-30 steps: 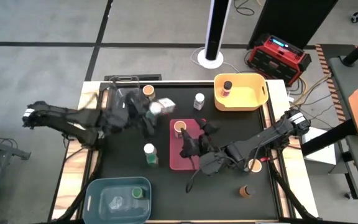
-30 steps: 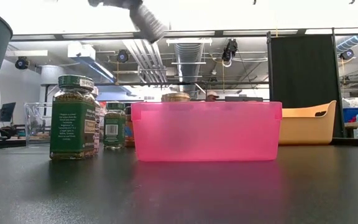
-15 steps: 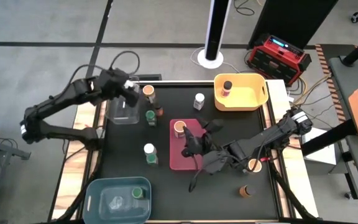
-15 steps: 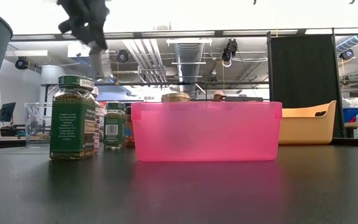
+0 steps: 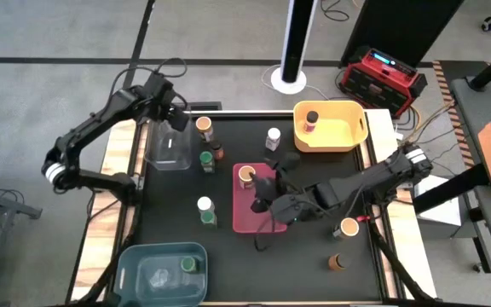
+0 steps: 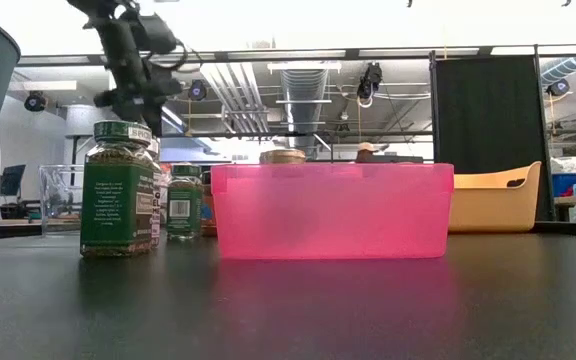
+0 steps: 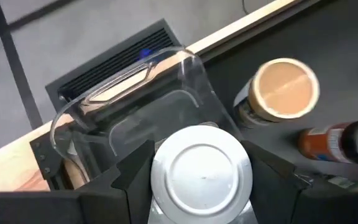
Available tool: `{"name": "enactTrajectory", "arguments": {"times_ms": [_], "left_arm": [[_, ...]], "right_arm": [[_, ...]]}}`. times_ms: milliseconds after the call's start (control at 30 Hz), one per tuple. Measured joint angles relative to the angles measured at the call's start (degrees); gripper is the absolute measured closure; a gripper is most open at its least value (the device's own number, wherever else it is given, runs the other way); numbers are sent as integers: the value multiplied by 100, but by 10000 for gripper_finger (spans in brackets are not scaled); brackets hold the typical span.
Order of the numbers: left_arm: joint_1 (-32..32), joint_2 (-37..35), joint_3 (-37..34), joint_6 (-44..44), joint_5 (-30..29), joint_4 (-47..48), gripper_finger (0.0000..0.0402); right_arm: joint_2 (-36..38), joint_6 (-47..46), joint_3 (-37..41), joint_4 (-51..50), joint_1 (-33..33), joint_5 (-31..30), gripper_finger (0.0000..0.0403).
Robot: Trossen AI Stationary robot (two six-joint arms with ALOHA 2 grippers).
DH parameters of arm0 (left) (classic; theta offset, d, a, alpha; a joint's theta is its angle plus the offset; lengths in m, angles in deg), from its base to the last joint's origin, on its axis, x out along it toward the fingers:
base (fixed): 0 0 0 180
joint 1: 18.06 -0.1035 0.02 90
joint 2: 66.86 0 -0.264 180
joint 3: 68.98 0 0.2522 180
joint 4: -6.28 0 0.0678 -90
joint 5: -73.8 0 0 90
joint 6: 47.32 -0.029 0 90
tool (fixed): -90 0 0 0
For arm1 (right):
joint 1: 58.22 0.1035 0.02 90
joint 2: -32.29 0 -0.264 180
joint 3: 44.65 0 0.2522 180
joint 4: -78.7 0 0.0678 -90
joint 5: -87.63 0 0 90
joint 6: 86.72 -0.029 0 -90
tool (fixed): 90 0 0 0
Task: Sort spices by type
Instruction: Put the bottom white seasoning bottle into the transparent bin
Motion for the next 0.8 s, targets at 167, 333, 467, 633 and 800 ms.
{"name": "enactTrajectory", "arguments": {"times_ms": [167, 333, 467, 633, 800], "left_arm": [[-330, 415, 0, -164, 583, -357, 216], [-477, 702, -7, -230, 597, -398, 216], [-565, 813, -90, -258, 674, -618, 216], [-581, 769, -289, -243, 697, -885, 216], [-591, 760, -495, -243, 763, -1259, 216]], "right_arm": [[225, -1148, 0, -1244, -86, 106, 175], [260, -1812, 7, -1863, -37, 114, 183], [262, -1968, 102, -1885, -25, 114, 184], [262, -2228, 185, -1959, -25, 117, 184], [264, -2317, 199, -1989, -25, 117, 184]]}}
